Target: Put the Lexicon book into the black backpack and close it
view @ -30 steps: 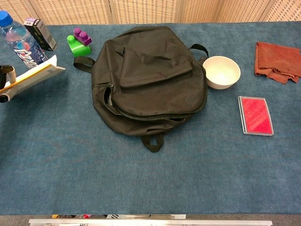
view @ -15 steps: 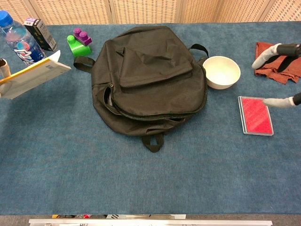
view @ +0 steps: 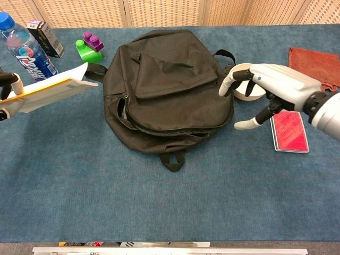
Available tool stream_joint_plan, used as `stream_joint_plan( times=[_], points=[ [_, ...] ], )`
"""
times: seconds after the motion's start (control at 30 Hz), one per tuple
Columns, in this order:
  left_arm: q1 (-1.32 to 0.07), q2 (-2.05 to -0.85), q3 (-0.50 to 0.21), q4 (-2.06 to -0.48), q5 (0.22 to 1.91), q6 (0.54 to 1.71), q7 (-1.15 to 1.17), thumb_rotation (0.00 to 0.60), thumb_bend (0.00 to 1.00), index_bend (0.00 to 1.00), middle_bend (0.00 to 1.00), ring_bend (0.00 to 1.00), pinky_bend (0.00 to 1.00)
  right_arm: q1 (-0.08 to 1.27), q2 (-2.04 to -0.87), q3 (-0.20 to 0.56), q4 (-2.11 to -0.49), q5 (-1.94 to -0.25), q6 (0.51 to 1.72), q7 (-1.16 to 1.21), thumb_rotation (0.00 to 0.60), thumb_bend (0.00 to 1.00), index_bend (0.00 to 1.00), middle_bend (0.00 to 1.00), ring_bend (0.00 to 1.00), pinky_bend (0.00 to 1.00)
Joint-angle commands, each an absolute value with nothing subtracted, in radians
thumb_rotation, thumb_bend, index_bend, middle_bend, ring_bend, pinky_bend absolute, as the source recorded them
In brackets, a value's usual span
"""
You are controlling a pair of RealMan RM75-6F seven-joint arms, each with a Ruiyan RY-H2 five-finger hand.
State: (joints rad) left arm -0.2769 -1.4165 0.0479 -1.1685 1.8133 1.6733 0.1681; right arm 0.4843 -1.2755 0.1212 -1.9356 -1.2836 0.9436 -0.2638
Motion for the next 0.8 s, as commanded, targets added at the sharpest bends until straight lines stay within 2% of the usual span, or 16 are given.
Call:
stream_joint_plan(
  times=[0.03,0.4,0.8],
  points=[
    [-0.277,-1.415,0.053,-1.18,1.827,1.678,0.177,0.6,0.34,0.76,0.69,0.53,0.6,0.542,-1.36,0.141,-1.882,-1.197,0.914,-0.343,0.6,0.1,0.37,0.37,0.26,0.37],
    [-0.263,-1.401,0.064,-1.204,1.845,1.678,0.186,0.6,0.34,0.76,0.69,0.53,0.6,0.653,-1.562,0.138,-1.723,-1.06,0.912,-0.509,0.6,0.09,0.35,0.35,0.21,0.28],
    [-0.255,-1.404,0.06,-1.205,1.846,1.678,0.17,0.6,0.34,0.76,0.69,0.53,0.6,0.724,-1.677,0.119,-1.636,-0.991,0.937,-0.63,0.6,0.09,0.3,0.31,0.17,0.22]
  ],
)
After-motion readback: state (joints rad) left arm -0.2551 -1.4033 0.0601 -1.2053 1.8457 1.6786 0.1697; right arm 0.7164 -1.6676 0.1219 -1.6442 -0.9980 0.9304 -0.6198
